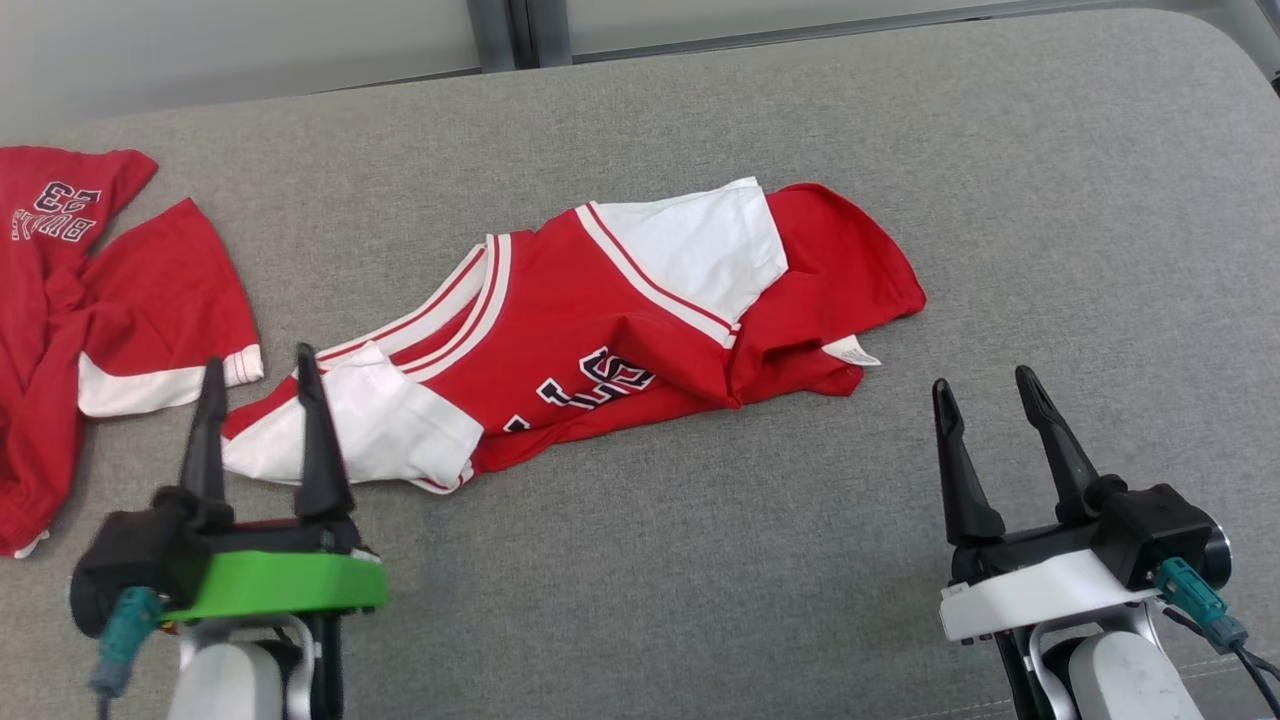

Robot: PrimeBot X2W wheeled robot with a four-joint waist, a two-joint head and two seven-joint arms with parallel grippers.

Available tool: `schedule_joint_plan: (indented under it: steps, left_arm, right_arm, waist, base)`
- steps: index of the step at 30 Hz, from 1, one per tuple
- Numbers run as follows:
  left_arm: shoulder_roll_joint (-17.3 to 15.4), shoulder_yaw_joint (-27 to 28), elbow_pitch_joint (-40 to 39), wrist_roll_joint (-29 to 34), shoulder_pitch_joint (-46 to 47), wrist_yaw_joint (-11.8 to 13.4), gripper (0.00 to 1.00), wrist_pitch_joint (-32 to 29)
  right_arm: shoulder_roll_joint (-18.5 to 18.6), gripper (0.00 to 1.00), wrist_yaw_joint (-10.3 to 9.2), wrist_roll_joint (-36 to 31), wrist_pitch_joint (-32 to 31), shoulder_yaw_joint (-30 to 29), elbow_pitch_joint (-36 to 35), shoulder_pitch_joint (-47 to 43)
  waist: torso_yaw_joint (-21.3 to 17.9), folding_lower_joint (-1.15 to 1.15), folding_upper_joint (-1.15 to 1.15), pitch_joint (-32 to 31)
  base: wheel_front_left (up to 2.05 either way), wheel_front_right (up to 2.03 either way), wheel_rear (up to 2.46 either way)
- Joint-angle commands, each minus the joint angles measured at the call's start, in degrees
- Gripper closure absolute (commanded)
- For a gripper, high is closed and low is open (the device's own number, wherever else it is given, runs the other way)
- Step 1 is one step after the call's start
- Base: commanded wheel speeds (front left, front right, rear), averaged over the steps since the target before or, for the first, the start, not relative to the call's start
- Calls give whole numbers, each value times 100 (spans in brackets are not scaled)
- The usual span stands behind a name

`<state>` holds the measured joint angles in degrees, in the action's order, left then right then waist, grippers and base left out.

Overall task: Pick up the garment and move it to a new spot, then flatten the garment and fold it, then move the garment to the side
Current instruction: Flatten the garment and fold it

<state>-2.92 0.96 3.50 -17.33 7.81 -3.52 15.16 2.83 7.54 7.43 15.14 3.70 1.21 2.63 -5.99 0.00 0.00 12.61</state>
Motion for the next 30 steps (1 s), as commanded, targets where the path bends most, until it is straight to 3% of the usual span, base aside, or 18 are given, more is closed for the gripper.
schedule_joint_plan:
  steps: [1,5,9,14,20,30]
  left_arm:
    - [-1,-151,1,248,-161,-7,0,-3]
    - [-11,-688,384,917,-292,170,0,-2]
    - [-32,-865,1143,1343,150,464,0,-1]
    - [-403,-972,2141,1834,1050,649,0,-316]
    - [-806,-1253,2973,2122,1756,276,0,-1161]
    - [-1195,-1729,3357,2550,2331,-9,0,-1464]
  right_arm:
    - [11,0,-10,-5,1,13,9,-44]
    - [11,0,-10,4,0,19,47,0]
    - [10,0,-10,-20,0,83,63,26]
    - [11,0,-10,-31,0,143,123,48]
    - [11,0,-10,-14,1,214,162,98]
    - [10,0,-10,49,1,248,154,155]
  waist:
    - [6,0,0,-22]
    - [15,0,0,-20]
    - [52,0,0,16]
    - [73,0,0,52]
    - [6,0,0,101]
    - [-79,0,0,334]
  base:
    - [0,0,0]
    - [0,0,0]
    - [0,0,0]
    - [0,0,0]
    - [0,0,0]
    - [0,0,0]
